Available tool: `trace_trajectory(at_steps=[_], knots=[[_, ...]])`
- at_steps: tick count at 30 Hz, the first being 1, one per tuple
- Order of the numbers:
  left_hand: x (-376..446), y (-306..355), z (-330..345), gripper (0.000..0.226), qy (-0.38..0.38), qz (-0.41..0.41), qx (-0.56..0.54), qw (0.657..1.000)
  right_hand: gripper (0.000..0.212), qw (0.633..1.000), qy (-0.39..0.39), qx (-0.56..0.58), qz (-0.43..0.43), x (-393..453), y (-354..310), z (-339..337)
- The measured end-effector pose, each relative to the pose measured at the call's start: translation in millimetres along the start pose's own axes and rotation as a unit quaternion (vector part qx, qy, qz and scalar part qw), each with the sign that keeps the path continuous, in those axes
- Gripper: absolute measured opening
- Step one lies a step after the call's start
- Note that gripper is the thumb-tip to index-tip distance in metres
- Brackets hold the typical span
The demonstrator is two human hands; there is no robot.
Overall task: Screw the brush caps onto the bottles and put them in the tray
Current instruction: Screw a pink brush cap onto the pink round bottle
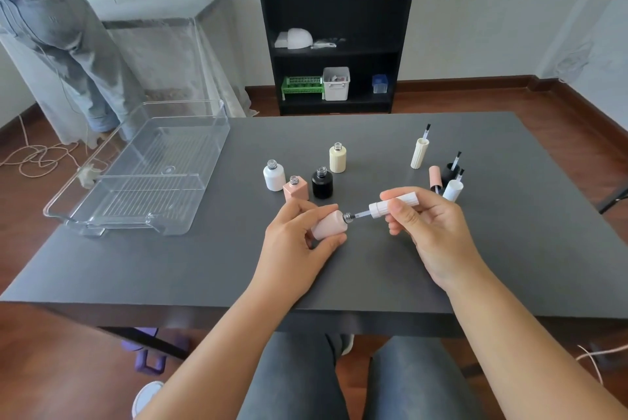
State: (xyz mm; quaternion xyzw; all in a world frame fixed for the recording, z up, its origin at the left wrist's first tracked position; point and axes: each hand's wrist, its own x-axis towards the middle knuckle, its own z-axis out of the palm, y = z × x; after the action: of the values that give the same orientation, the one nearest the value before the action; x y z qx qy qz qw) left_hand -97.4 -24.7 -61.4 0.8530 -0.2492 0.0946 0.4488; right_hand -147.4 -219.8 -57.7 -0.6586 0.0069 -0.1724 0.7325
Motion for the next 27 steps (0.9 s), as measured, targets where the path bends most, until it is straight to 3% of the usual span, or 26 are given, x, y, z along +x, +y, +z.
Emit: trace_trajectory(at_steps=[7,11,13,23,27], knots=[[-1.8,2.9,0.2,0.040,-0.018,0.021,0.002,1.000,0.015,0.992,-0.065,-0.105,-0.005,-6.2,-0.9,-1.6],[-2.9,4.4,-0.6,0.034,-0.032,0.046,0.000,0.998,0.026,0.934,-0.100,-0.329,-0.094,-10.9,-4.6,-10.4],[-2.8,4.7,-0.1,0.032,-0.048,0.055,0.009,0.997,0.028,0.905,-0.105,-0.385,-0.150,-10.3,-6.3,-13.3],[-2.3,2.3,0.7,0.033,-0.062,0.074,0.007,0.995,0.019,0.831,-0.085,-0.463,-0.295,-9.4,6.9,-10.0],[-2.3,3.5,0.9,0.032,-0.058,0.074,0.006,0.996,0.015,0.833,-0.075,-0.470,-0.283,-11.1,9.2,-8.8]])
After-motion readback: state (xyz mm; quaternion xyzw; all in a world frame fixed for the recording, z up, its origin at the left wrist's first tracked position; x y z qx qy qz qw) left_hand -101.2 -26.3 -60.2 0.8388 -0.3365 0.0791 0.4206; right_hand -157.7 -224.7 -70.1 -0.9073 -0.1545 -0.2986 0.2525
